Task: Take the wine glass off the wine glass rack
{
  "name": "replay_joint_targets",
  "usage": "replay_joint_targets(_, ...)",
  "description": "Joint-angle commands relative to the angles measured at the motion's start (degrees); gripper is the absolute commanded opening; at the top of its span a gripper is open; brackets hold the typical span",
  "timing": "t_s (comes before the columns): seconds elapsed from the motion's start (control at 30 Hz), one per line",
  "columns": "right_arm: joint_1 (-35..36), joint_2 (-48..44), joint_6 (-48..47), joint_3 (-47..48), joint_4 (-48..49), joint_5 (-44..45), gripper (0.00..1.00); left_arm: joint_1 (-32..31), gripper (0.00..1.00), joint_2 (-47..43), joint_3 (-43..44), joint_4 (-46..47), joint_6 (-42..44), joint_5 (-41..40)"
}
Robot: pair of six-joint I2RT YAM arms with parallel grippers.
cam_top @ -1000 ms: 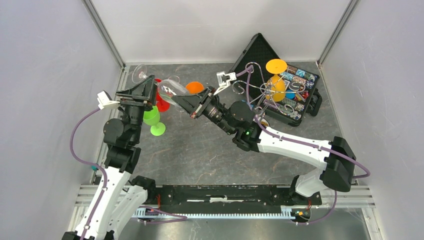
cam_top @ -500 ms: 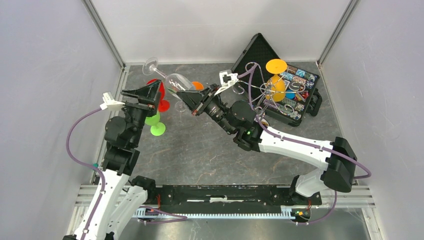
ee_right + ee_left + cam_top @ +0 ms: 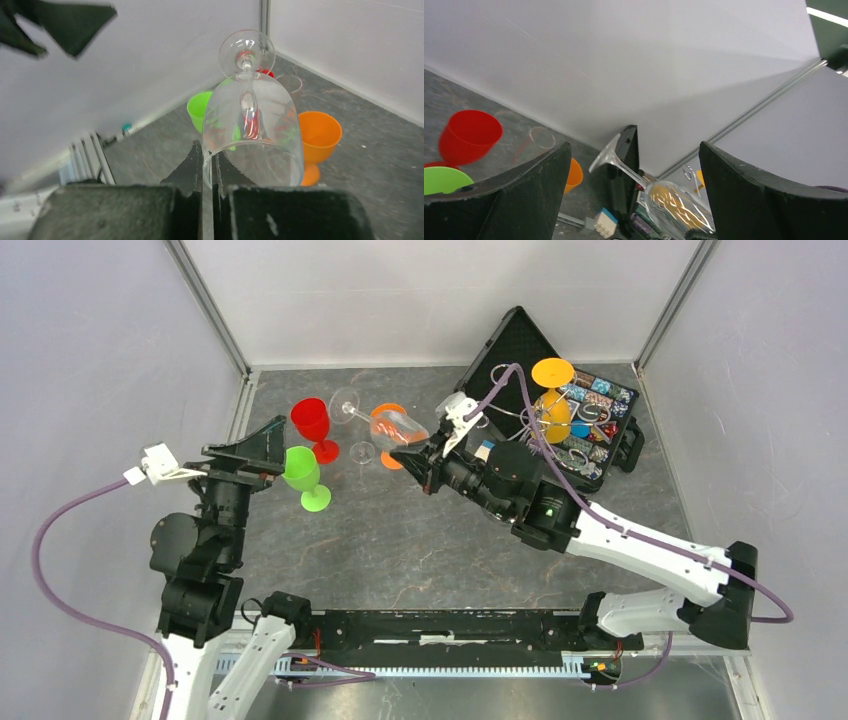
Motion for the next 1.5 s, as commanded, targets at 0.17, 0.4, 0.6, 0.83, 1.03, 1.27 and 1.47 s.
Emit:
replay_joint_targets(0.17,2.12,-0.14,-20.62,11.47,-28.44,-10.61,0.00,-0.07,1.00,0.36,3.49,-5.27,12.08,-5.59)
replay_joint_targets(0.4,4.76,9.90,-27.76,21.83,-43.78,-6.32,0.00,-0.07,1.00,2.59,5.77,-10.81,12.66,-11.07)
replay_joint_targets(0.6,5.37,20.42,-29.68,30.13,-53.19,-1.63,0.00,-0.07,1.00,5.75,7.43,-14.63,13.39,-12.22)
replay_joint_targets(0.83,5.16,33.50,-31.83,43.08,-63.80,-2.18,0.00,-0.09,1.00,5.35,6.68,-15.03,13.75,-16.39)
replay_joint_targets(1.03,3.52,38.24,-33.14,46.32,-66.98,-5.38,0.00,-0.08,1.00,4.19,6.61,-15.27,15.62,-19.63)
replay_joint_targets(1.27,2.87,40.88,-36.06,47.59,-69.77,-8.40,0.00,-0.08,1.00,0.39,4.34,-12.51,15.37,-22.95)
replay_joint_targets(1.47,2.41,43.06,-37.35,49.95,-70.57,-9.69,0.01,-0.07,1.00,-0.18,3.94,-12.10,15.40,-22.95)
